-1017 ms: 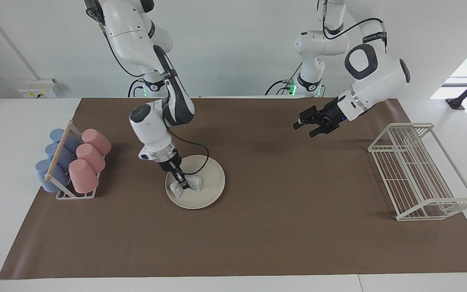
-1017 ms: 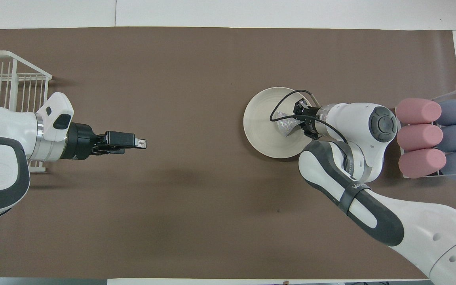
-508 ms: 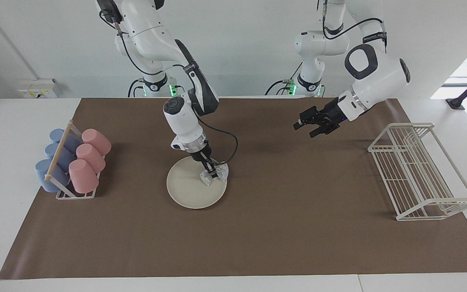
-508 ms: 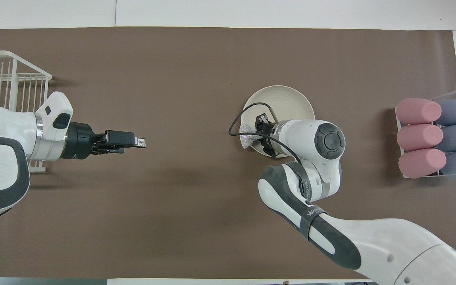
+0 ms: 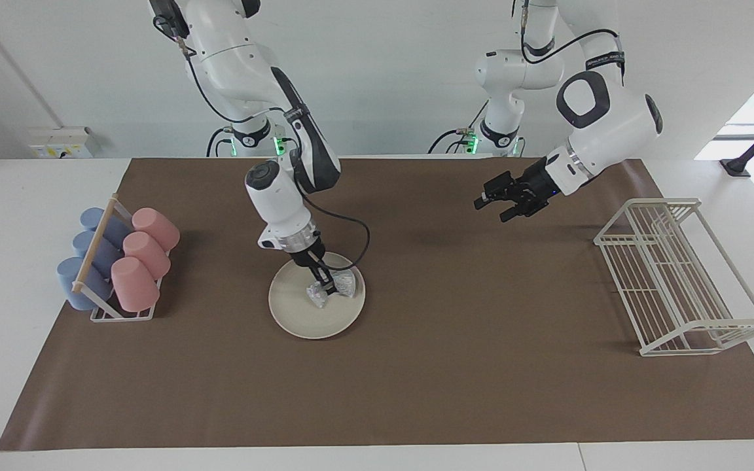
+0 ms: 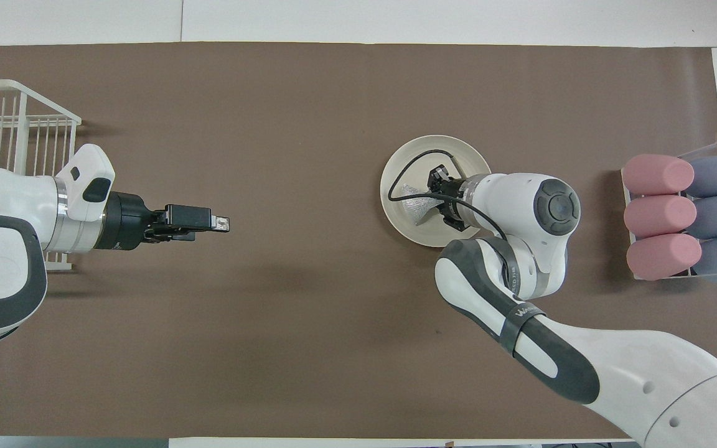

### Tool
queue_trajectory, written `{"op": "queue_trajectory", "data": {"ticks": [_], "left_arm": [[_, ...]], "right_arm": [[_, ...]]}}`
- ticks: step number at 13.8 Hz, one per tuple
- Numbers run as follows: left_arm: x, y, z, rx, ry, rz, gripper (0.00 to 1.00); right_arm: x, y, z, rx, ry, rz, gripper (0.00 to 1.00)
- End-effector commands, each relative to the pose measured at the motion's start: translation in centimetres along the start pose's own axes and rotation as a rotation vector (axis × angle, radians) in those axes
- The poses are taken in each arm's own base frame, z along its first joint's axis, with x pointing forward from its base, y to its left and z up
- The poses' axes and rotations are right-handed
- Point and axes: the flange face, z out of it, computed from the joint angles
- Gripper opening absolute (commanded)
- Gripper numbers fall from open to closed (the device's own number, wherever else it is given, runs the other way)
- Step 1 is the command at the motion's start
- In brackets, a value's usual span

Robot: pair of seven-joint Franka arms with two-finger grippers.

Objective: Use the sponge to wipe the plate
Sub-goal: 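Rub the sponge around the plate surface with the right gripper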

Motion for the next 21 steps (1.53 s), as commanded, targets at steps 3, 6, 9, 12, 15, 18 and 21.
{"op": "queue_trajectory", "data": {"ticks": [3, 6, 9, 12, 15, 18, 21], "left_arm": [[0.1, 0.0, -0.3, 0.022, 0.011, -0.006, 1.0], [0.1, 0.0, -0.3, 0.022, 0.011, -0.007, 1.0], [0.1, 0.0, -0.3, 0.022, 0.014, -0.007, 1.0], [0.1, 0.0, -0.3, 0.022, 0.014, -0.007, 1.0], [0.2, 0.0, -0.5, 0.023, 0.026, -0.007, 1.0], [0.2, 0.1, -0.4, 0.024, 0.026, -0.012, 1.0], [0.1, 0.8, -0.1, -0.052, 0.02, -0.074, 1.0]], "right_arm": [[1.8, 1.4, 1.1, -0.021, -0.009, -0.029, 0.0], [-2.0, 1.0, 1.8, -0.034, -0.029, 0.014, 0.0], [-4.7, 0.5, 2.1, -0.041, -0.041, 0.092, 0.0], [-5.5, 0.3, 1.7, -0.057, -0.049, 0.135, 0.0], [-6.3, -2.7, -3.9, -0.101, -0.068, 0.14, 0.0], [-7.5, -6.0, -12.8, -0.156, -0.061, 0.16, 0.0], [-10.6, -8.4, -21.5, -0.193, 0.028, 0.197, 0.0]]}}
